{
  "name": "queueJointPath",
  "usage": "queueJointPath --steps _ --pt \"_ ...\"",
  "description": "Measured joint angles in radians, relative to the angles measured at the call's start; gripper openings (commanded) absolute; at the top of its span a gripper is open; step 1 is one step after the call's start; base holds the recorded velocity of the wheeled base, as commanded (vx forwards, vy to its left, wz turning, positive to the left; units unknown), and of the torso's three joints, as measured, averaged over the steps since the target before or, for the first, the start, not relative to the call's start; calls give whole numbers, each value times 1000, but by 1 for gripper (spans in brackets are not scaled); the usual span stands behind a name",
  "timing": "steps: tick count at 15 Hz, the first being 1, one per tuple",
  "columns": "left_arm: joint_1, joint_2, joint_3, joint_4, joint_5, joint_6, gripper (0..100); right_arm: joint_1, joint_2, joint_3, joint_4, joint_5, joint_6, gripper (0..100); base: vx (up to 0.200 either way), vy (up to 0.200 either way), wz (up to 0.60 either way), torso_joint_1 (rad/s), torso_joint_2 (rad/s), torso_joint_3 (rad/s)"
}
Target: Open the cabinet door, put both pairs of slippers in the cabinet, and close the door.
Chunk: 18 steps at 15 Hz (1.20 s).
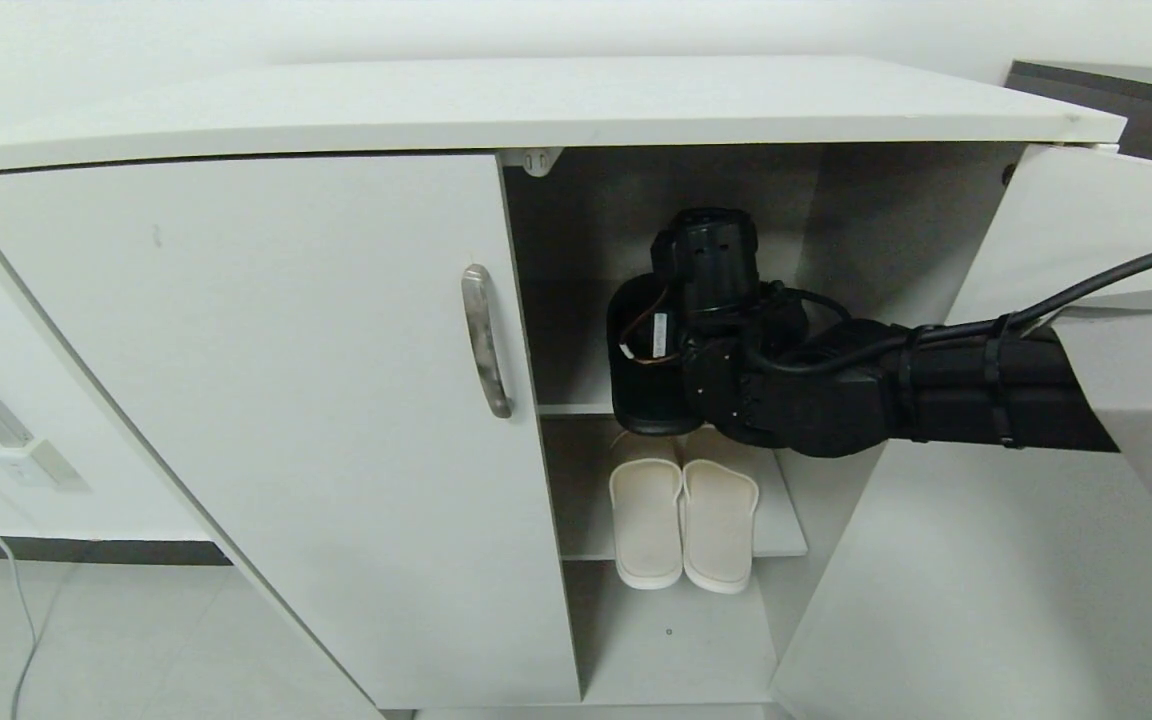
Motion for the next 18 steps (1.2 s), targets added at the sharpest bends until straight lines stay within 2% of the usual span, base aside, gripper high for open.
queueJointPath --steps 10,16,18 --pt "0 0 0 0 -1 0 0 68 -183 238 -6 1 42 100 0 0 0 0 0 0" --pt "0 0 0 0 -1 0 0 162 -359 433 -8 0 76 100 0 0 0 0 0 0" --pt "0 0 0 0 -1 0 0 193 -413 497 -8 38 81 100 0 0 0 0 0 0"
